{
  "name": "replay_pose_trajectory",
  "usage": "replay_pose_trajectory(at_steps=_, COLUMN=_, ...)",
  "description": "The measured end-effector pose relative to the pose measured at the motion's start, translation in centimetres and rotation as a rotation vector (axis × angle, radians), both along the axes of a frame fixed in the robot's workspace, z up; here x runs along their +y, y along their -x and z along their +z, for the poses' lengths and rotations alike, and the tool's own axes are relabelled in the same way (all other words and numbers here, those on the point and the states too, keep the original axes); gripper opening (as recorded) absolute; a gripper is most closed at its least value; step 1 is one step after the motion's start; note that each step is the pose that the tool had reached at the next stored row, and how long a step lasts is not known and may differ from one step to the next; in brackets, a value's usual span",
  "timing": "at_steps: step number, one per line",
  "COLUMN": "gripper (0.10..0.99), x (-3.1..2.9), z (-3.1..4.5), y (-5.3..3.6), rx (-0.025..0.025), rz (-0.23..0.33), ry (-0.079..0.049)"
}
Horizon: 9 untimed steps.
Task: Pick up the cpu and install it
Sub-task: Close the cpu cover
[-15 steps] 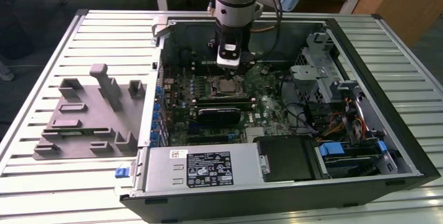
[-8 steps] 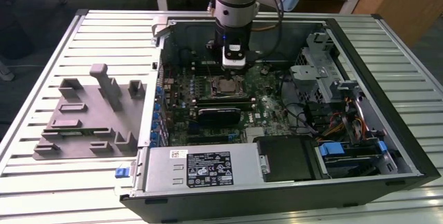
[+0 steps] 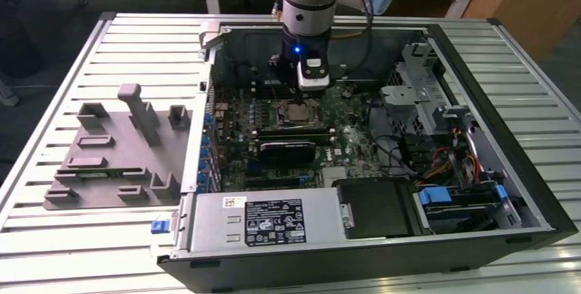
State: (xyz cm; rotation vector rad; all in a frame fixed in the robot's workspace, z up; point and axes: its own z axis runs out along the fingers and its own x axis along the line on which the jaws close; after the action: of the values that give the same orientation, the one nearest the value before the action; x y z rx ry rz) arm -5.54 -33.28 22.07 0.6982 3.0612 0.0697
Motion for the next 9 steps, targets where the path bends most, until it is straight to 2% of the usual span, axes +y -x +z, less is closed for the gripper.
replay_pose_trajectory(at_steps=9, gripper=0.106, x=0.0, z=-0.01, y=0.0, rx=0.0, rz=0.169, ry=0.0)
